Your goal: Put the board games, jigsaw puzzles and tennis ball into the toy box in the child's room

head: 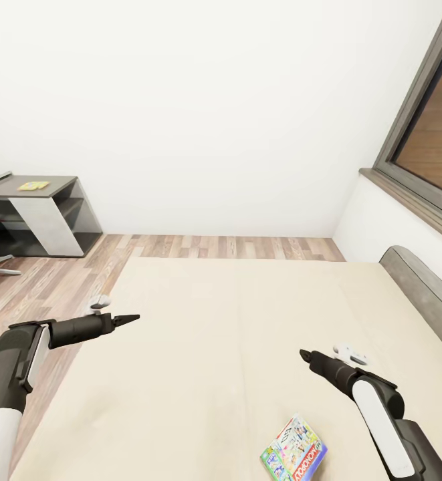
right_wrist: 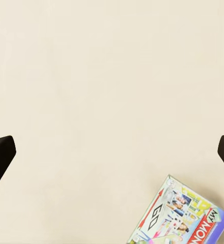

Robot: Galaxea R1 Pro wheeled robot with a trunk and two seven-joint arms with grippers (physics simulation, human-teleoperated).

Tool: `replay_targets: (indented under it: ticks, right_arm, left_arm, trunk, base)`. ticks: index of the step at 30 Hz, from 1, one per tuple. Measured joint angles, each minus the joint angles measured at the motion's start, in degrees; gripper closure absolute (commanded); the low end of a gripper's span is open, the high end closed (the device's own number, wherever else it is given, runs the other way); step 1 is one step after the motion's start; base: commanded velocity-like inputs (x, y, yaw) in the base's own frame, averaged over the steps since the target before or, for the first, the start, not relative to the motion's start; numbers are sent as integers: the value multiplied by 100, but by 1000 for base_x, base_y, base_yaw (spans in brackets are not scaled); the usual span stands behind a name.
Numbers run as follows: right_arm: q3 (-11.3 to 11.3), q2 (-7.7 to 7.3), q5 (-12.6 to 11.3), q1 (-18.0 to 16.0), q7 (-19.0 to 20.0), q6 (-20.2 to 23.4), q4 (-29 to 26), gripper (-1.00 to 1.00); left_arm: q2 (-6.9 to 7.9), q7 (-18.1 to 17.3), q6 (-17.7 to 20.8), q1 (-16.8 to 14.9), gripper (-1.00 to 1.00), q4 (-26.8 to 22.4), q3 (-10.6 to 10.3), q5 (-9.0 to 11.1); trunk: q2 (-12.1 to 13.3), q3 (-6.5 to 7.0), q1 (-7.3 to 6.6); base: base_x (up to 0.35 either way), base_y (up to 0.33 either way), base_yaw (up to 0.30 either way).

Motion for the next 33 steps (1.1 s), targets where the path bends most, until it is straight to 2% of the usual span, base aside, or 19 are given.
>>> replay_targets:
  ticks: [18,23,29,33]
  right_arm:
    - [1,7,-12,-77,-29,32,144,-100]
    - [-1,17,-20,-436,-158,85,673,-100]
    - [-10,29,-67,-1058,-492,370,1682,-100]
    - [3,105,-36,-1219,-588,358,2300,-100]
  left_arm:
    - [0,0,-7,-1,-100,1,4,0]
    - [0,-1,-8,3,-100,1,3,13]
    - [-7,-37,-17,6,-100,3,4,25]
    - [-2,-68,-19,21,-100,2,8,38]
  trunk:
    - [0,0,0]
    - [0,0,0]
    - [1,0,0]
    - [0,0,0]
  base:
    - [0,0,0]
    - [0,0,0]
    - [0,0,0]
    - [0,0,0]
